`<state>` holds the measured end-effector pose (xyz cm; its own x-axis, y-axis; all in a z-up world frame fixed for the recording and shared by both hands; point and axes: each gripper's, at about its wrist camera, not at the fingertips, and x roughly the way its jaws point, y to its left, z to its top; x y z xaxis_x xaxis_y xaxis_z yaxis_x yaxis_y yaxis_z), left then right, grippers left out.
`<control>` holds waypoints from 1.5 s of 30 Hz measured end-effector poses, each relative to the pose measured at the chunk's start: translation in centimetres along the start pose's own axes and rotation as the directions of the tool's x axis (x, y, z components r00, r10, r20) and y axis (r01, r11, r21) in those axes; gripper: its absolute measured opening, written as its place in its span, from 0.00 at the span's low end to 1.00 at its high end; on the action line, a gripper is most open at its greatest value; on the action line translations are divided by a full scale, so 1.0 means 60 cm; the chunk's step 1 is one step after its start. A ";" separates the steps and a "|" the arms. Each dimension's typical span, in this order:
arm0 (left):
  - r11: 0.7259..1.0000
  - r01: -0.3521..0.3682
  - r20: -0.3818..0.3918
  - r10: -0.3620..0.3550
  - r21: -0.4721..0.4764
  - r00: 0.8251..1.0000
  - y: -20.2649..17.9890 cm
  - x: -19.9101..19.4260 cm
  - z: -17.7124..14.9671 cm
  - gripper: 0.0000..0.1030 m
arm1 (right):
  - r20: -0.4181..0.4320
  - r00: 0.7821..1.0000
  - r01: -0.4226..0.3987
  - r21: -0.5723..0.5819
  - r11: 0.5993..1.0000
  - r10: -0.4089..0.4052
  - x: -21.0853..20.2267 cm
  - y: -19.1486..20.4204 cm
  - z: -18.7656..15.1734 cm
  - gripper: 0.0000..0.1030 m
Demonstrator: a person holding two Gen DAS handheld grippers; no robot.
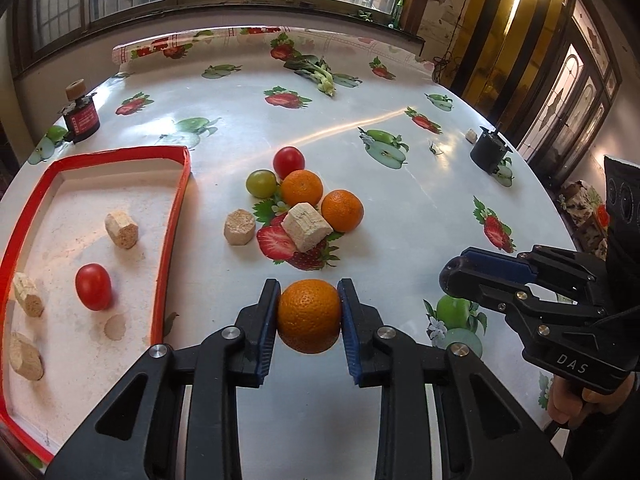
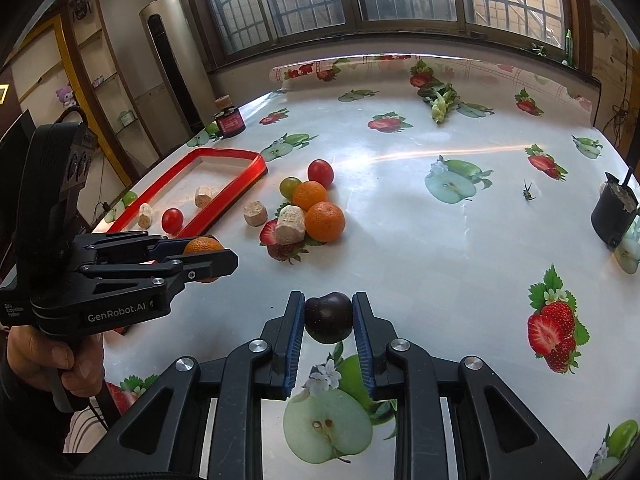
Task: Organize fruits
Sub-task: 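Carry the orange with the left tool while the right tool carries the plum over the tray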
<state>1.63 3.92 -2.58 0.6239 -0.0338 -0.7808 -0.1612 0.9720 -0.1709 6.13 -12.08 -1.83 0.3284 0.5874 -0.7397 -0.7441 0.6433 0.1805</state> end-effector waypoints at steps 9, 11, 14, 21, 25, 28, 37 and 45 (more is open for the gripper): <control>0.998 -0.044 0.042 0.045 -0.035 0.998 0.043 -0.040 -0.004 0.26 | 0.008 0.999 -0.035 -0.057 0.998 0.035 0.015 0.053 0.028 0.24; 0.998 -0.052 0.048 0.054 -0.047 0.997 0.055 -0.047 -0.007 0.26 | 0.011 0.999 -0.041 -0.070 0.997 0.042 0.018 0.065 0.034 0.24; 0.996 -0.064 0.054 0.068 -0.061 0.996 0.071 -0.055 -0.007 0.26 | 0.013 0.999 -0.051 -0.086 0.995 0.052 0.023 0.081 0.044 0.24; 0.992 -0.085 0.066 0.091 -0.089 0.994 0.104 -0.069 -0.010 0.26 | 0.015 0.998 -0.066 -0.112 0.991 0.069 0.037 0.111 0.065 0.24; 0.990 -0.096 0.073 0.104 -0.105 0.992 0.122 -0.075 -0.010 0.26 | 0.014 0.997 -0.076 -0.128 0.989 0.078 0.047 0.128 0.076 0.24; 0.988 -0.103 0.076 0.113 -0.118 0.991 0.137 -0.079 -0.010 0.26 | 0.009 0.996 -0.085 -0.137 0.987 0.087 0.057 0.139 0.084 0.24; 0.978 -0.135 0.076 0.148 -0.157 0.986 0.189 -0.087 -0.003 0.26 | -0.003 0.994 -0.109 -0.149 0.983 0.110 0.089 0.162 0.109 0.24; 0.965 -0.168 0.076 0.186 -0.199 0.980 0.241 -0.092 0.006 0.26 | -0.009 0.992 -0.125 -0.150 0.981 0.125 0.128 0.180 0.143 0.24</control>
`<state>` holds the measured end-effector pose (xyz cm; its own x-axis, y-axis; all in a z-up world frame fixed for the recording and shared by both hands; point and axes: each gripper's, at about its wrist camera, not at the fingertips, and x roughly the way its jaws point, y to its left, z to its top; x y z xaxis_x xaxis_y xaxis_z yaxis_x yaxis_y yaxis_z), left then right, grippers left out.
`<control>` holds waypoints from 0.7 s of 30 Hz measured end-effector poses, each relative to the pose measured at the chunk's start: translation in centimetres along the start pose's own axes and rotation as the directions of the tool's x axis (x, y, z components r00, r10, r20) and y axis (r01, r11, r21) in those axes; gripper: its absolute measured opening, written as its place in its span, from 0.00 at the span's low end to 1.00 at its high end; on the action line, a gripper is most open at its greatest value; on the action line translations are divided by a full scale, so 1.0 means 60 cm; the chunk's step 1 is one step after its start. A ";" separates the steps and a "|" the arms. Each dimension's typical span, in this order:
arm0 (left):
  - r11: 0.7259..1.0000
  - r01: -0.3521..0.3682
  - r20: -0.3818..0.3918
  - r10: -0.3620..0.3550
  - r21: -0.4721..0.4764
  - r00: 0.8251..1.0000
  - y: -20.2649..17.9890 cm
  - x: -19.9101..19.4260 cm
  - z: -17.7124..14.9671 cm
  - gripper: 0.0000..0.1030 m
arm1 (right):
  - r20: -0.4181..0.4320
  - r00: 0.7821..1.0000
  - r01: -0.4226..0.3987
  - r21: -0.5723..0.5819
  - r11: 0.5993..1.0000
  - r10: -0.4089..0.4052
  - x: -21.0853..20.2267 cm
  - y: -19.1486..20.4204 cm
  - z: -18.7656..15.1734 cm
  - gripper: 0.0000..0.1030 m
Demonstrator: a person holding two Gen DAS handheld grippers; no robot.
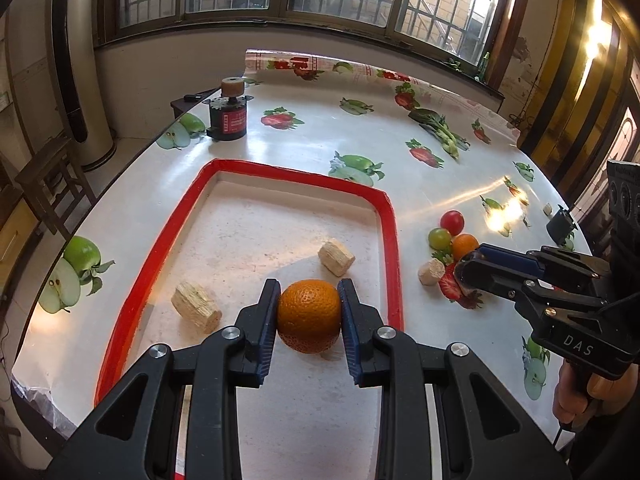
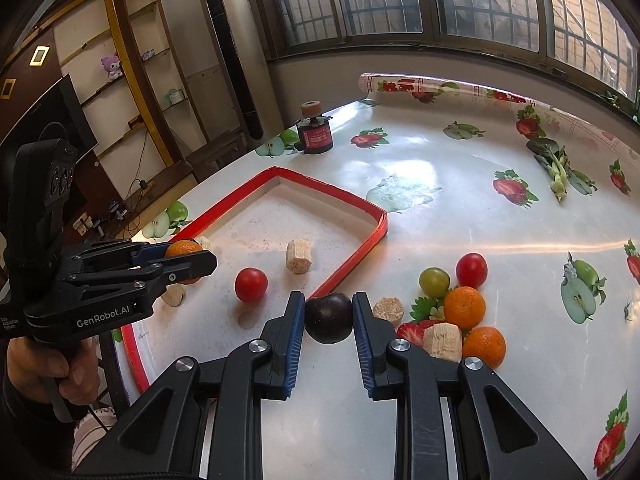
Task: Organize fruits
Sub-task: 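Carry the orange with the left tool while the right tool carries the plum over the tray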
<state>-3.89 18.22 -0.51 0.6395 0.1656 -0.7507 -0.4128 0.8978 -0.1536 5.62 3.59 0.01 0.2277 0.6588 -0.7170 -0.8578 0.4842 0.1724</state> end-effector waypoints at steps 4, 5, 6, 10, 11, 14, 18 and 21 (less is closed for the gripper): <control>1.000 -0.018 0.003 0.018 -0.015 1.000 0.021 0.004 0.012 0.26 | 0.001 1.000 -0.009 -0.003 1.000 0.009 0.021 0.005 0.021 0.24; 1.000 -0.021 0.004 0.021 -0.018 1.000 0.026 0.006 0.016 0.26 | 0.001 1.000 -0.009 -0.006 1.000 0.009 0.026 0.006 0.028 0.24; 0.999 -0.024 0.004 0.024 -0.022 1.000 0.030 0.007 0.020 0.26 | 0.002 1.000 -0.008 -0.006 1.000 0.008 0.032 0.007 0.034 0.24; 0.999 -0.036 0.014 0.037 -0.031 0.999 0.043 0.011 0.037 0.26 | 0.005 1.000 -0.013 -0.005 1.000 0.013 0.052 0.009 0.059 0.24; 0.999 -0.039 0.015 0.040 -0.033 0.999 0.047 0.012 0.041 0.26 | 0.004 1.000 -0.014 -0.005 1.000 0.014 0.057 0.010 0.065 0.24; 0.998 -0.052 0.018 0.053 -0.046 0.998 0.059 0.022 0.056 0.26 | 0.007 1.000 -0.014 -0.006 1.000 0.015 0.071 0.010 0.083 0.24; 0.996 -0.065 0.011 0.066 -0.066 0.998 0.073 0.046 0.078 0.26 | -0.005 0.999 -0.037 0.020 0.999 0.037 0.100 0.003 0.109 0.24; 0.994 -0.082 -0.008 0.082 -0.072 0.997 0.082 0.073 0.090 0.26 | -0.024 0.999 -0.042 0.036 0.998 0.043 0.132 0.000 0.123 0.24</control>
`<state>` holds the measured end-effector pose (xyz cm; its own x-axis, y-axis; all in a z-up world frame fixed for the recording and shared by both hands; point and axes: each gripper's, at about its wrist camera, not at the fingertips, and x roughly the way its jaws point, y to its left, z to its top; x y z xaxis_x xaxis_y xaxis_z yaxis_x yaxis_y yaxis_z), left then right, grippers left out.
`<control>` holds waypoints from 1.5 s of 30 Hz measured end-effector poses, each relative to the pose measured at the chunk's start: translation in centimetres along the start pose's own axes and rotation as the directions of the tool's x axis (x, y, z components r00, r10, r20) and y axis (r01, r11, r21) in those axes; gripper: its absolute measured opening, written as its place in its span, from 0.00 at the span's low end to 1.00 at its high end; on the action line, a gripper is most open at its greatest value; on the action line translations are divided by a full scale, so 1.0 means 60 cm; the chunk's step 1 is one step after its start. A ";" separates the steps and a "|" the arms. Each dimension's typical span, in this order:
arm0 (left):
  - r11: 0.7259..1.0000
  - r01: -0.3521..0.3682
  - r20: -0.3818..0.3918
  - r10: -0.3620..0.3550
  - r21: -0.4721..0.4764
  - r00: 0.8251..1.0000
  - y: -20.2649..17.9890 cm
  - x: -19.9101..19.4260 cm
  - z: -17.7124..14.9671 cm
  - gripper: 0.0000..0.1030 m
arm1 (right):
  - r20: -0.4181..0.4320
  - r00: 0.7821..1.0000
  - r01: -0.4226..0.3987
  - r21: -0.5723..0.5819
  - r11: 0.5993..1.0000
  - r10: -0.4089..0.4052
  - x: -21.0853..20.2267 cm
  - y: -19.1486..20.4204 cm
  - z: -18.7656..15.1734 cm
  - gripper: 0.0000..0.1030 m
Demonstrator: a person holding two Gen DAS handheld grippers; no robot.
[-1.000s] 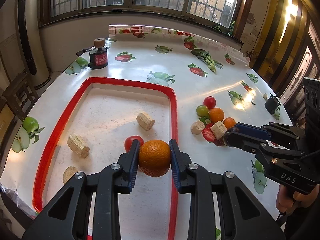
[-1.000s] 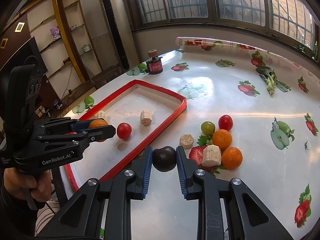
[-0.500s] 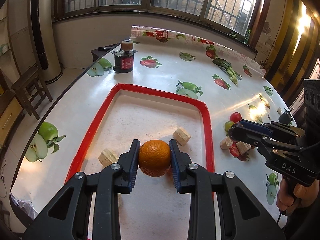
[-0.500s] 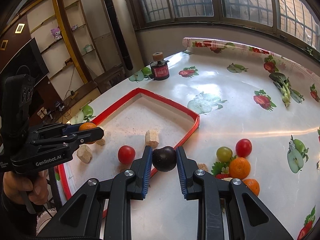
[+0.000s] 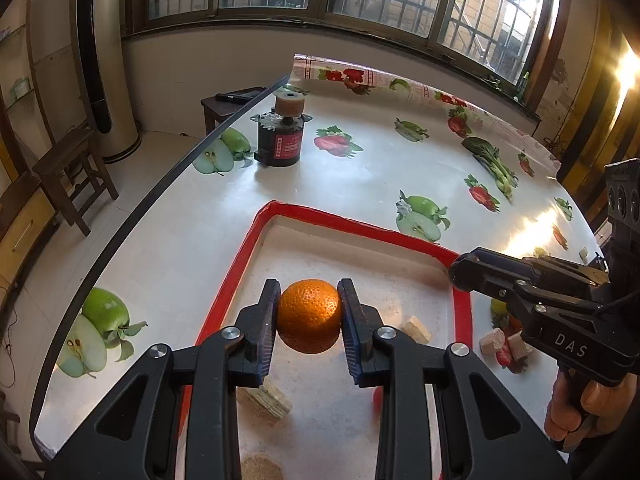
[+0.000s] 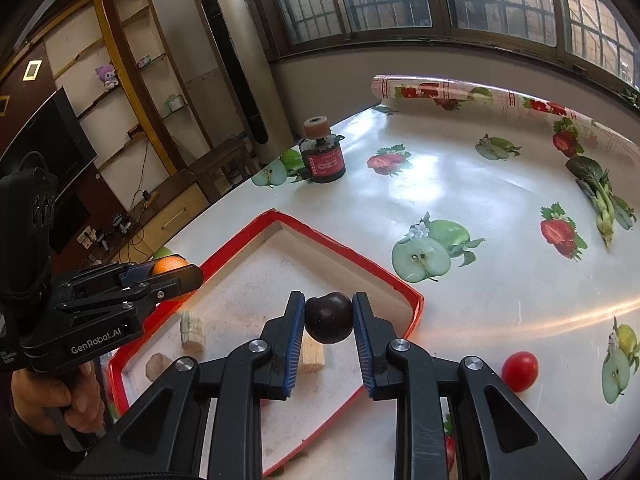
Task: Organize fruits
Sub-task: 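Carry the orange with the left tool while the right tool carries the plum over the tray, then open the left tool to drop the orange while the right tool releases the plum, then move both open tools back toward the fruit pile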
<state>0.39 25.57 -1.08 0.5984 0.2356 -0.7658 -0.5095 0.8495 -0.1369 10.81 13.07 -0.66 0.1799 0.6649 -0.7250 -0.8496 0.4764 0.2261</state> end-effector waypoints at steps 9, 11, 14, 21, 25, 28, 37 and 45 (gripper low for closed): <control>1.000 -0.026 -0.082 0.025 -0.015 0.996 0.008 0.069 -0.013 0.26 | -0.083 0.996 0.022 0.000 1.000 -0.021 0.086 -0.008 -0.006 0.24; 1.000 -0.027 -0.095 0.026 -0.010 0.995 0.005 0.076 -0.017 0.26 | -0.095 0.995 0.023 0.000 1.000 -0.023 0.098 -0.012 -0.009 0.24; 1.000 -0.029 -0.108 0.028 -0.008 0.994 0.005 0.085 -0.022 0.26 | -0.113 0.993 0.021 -0.001 1.000 -0.021 0.112 -0.014 -0.012 0.24; 0.998 -0.035 -0.132 0.029 -0.043 0.991 0.013 0.094 -0.024 0.26 | -0.113 0.993 0.026 -0.017 1.000 -0.028 0.118 -0.010 -0.011 0.28; 0.998 -0.039 -0.138 0.031 -0.057 0.990 0.017 0.087 -0.029 0.31 | -0.110 0.994 0.025 -0.004 1.000 -0.025 0.109 -0.012 -0.012 0.34; 0.997 -0.053 -0.119 0.046 -0.056 0.992 0.016 0.070 -0.033 0.50 | -0.093 0.996 0.019 0.008 1.000 -0.019 0.092 -0.014 -0.011 0.38; 0.996 -0.049 -0.038 0.046 -0.080 0.998 0.009 -0.001 -0.056 0.54 | -0.028 1.000 -0.001 0.000 1.000 0.001 0.011 -0.002 -0.018 0.49; 0.997 -0.024 0.016 0.026 -0.079 1.000 -0.015 -0.054 -0.081 0.54 | 0.028 1.000 -0.006 0.018 1.000 0.005 -0.062 -0.003 -0.050 0.50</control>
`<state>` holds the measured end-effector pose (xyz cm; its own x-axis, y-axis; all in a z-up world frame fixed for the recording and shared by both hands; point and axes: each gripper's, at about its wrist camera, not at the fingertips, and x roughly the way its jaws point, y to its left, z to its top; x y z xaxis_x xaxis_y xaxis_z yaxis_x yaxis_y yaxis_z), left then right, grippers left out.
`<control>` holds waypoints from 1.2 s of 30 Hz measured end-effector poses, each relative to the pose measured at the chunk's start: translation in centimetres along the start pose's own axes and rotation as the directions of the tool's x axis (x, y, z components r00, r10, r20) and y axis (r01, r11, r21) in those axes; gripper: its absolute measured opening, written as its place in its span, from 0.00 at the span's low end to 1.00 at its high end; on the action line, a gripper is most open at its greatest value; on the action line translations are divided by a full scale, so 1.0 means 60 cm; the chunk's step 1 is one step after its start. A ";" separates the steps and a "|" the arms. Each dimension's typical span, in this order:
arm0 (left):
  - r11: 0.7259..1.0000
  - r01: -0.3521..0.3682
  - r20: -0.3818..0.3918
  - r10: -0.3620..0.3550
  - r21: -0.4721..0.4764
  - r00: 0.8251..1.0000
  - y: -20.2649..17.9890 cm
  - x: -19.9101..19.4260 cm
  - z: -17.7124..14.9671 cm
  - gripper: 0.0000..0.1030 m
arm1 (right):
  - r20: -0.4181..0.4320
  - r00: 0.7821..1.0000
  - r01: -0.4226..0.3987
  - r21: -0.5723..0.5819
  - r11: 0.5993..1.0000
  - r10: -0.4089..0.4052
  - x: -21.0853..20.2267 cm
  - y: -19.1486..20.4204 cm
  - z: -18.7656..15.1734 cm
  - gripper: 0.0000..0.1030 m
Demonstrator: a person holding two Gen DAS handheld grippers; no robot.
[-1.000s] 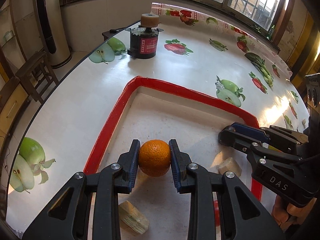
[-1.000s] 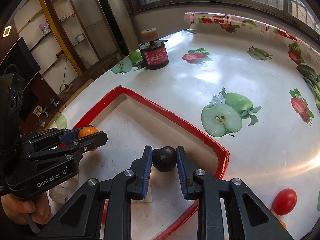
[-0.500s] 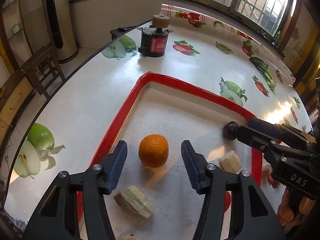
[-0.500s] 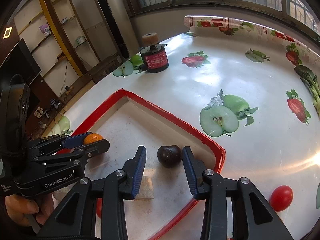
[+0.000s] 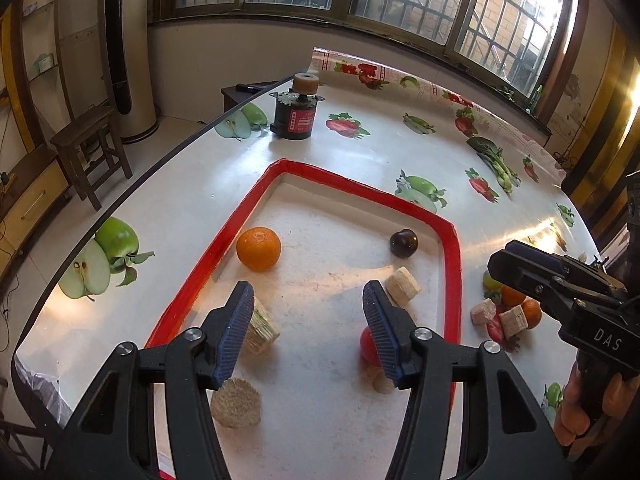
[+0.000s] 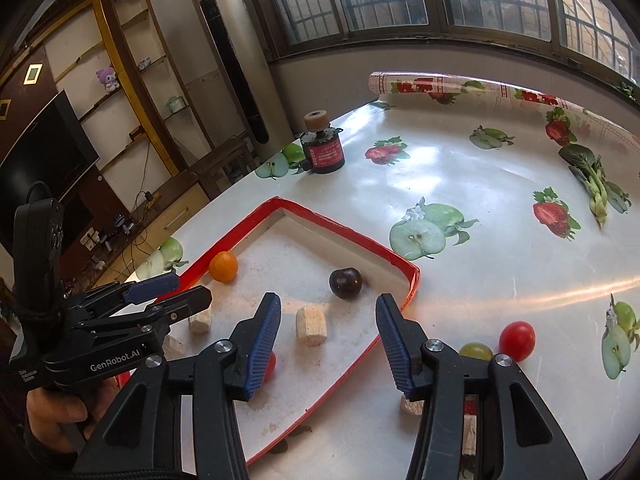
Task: Organize fruits
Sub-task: 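Move both open tools back toward the fruit pile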
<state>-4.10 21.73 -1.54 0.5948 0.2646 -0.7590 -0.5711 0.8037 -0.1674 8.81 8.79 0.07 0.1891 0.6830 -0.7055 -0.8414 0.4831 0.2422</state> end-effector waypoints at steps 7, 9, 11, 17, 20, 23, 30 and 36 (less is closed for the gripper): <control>1.000 0.012 0.017 -0.012 0.017 1.000 -0.021 -0.023 -0.015 0.56 | 0.015 0.999 0.027 0.043 0.999 -0.028 -0.046 -0.022 -0.037 0.50; 1.000 0.014 0.020 -0.014 0.025 1.000 -0.027 -0.028 -0.020 0.56 | 0.018 0.999 0.040 0.054 0.998 -0.041 -0.056 -0.031 -0.048 0.50; 0.999 0.017 0.023 -0.017 0.036 1.000 -0.033 -0.035 -0.025 0.56 | 0.020 0.999 0.045 0.065 0.997 -0.047 -0.066 -0.038 -0.059 0.50; 0.998 0.024 0.033 -0.026 0.058 0.999 -0.053 -0.050 -0.033 0.56 | 0.031 0.997 0.068 0.098 0.993 -0.071 -0.100 -0.062 -0.087 0.51; 0.997 0.025 0.039 -0.028 0.069 0.999 -0.063 -0.057 -0.035 0.56 | 0.038 0.996 0.081 0.112 0.990 -0.086 -0.119 -0.074 -0.099 0.51; 0.996 0.032 0.043 -0.035 0.078 0.998 -0.072 -0.063 -0.038 0.58 | 0.046 0.994 0.097 0.128 0.987 -0.104 -0.136 -0.089 -0.110 0.54; 0.992 0.052 0.043 -0.058 0.111 0.997 -0.100 -0.073 -0.047 0.61 | 0.046 0.988 0.140 0.154 0.978 -0.148 -0.162 -0.115 -0.140 0.54; 0.987 0.083 0.020 -0.086 0.139 0.996 -0.129 -0.068 -0.054 0.61 | 0.036 0.983 0.172 0.178 0.969 -0.181 -0.180 -0.137 -0.164 0.54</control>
<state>-3.95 12.68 0.82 0.6532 0.2050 -0.7289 -0.4359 0.8890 -0.1406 8.73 -7.94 -0.87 0.3567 0.6036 -0.7130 -0.6924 0.6832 0.2320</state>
